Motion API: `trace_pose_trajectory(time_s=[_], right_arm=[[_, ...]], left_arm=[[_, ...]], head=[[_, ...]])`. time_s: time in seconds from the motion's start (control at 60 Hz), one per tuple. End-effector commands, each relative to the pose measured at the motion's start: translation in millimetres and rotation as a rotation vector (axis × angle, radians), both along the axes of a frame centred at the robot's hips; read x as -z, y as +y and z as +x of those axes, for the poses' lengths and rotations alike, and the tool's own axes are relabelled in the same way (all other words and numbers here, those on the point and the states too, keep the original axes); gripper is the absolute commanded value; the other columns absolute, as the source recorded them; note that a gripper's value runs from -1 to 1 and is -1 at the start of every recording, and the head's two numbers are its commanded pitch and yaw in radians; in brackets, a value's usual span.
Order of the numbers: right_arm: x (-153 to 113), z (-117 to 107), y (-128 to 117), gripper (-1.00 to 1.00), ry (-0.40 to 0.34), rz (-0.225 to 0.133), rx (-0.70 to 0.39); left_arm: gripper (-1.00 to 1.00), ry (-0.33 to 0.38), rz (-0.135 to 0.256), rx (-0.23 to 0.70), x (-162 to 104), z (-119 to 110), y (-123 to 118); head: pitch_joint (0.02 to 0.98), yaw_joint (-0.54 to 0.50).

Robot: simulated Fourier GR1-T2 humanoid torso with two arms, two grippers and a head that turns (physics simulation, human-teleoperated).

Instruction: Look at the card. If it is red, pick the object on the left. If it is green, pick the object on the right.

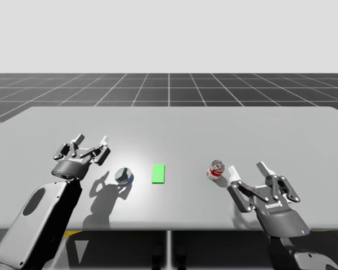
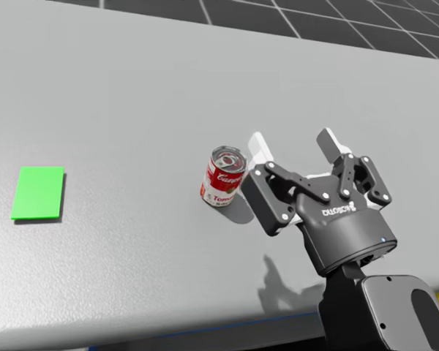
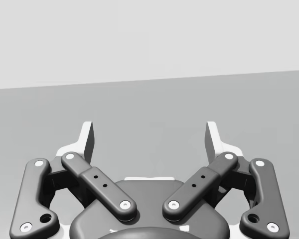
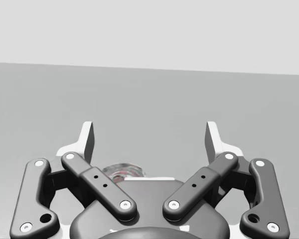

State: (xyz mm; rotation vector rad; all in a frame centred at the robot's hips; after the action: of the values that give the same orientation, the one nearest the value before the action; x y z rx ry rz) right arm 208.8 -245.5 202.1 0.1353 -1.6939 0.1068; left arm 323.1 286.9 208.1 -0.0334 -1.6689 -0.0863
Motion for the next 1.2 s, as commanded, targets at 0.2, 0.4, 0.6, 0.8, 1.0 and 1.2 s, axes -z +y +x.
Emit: trace_pose_trajectory(time_s=[0.2, 0.4, 0.6, 0.8, 1.0, 1.2], right_arm=[[54, -44, 18, -1.00, 0.084, -0.060, -0.101], [71, -26, 21, -1.00, 0.149, -0.018, -0.123], [85, -4, 26, -1.00, 0.190, -0.024, -0.114], [87, 21, 33, -1.00, 0.200, -0.042, -0.094], [87, 48, 37, -1.00, 0.206, -0.070, -0.058], [93, 68, 37, -1.00, 0.276, -0.066, -0.033]], left_arm=[[-1.00, 0.001, 0.005, 0.004, 2, 1, -1], [-1.00, 0.001, 0.003, 0.003, 2, 1, -1], [-1.00, 0.000, 0.000, 0.002, 1, 0, -1], [-1.00, 0.003, 0.000, 0.004, 1, 0, -1], [-1.00, 0.004, 0.000, 0.002, 1, 0, 0], [-1.00, 0.004, -0.002, 0.003, 0, -1, 1]], head=[[0.833, -0.32], [0.826, -0.32], [0.826, -0.31], [0.823, -0.30], [0.817, -0.30], [0.815, -0.29]])
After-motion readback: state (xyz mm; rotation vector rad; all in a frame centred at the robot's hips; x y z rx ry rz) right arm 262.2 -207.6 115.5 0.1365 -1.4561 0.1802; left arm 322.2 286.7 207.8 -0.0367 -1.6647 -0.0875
